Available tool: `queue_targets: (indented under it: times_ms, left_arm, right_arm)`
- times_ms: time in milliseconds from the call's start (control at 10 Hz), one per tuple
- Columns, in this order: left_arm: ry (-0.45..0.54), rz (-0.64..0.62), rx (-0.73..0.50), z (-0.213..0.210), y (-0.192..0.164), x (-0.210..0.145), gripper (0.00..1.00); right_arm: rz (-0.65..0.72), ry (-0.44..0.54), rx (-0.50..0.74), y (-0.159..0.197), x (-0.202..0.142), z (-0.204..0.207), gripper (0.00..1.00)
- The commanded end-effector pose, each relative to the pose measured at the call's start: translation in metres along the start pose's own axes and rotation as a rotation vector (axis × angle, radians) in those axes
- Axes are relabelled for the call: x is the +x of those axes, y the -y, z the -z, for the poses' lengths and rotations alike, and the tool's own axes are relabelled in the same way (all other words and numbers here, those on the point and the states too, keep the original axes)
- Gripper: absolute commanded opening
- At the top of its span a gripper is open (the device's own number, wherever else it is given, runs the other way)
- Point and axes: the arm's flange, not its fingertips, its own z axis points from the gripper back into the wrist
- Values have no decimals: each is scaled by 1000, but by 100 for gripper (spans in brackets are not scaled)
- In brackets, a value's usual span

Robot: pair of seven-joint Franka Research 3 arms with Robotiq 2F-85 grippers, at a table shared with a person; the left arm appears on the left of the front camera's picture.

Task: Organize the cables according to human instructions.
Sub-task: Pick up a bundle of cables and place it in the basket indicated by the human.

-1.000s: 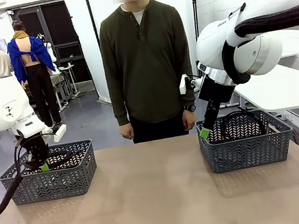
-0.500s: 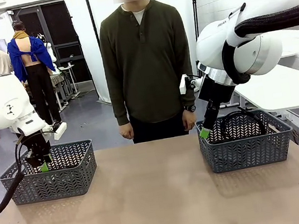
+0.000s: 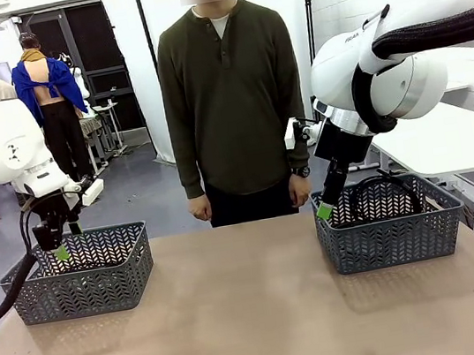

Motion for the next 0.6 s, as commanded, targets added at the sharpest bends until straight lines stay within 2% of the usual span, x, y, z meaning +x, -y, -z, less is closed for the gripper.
queue_targets:
  times_ms: [0,100,200,300,500]
  left_arm:
    - [2,23,-28,-7,-9,-7,100]
    - [16,4,-32,-10,-8,-9,100]
    - [64,-26,-97,-11,-3,-13,100]
    - [0,-4,-16,-8,-3,-2,100]
    - [0,-4,-16,-8,-3,-2,100]
  right_arm:
    - [5,-1,-1,-1,0,0,100]
    - [5,-1,-1,-1,0,0,100]
    - [5,-1,-1,-1,0,0,100]
    - [5,-1,-1,-1,0,0,100]
    - [5,-1,-1,-1,0,0,100]
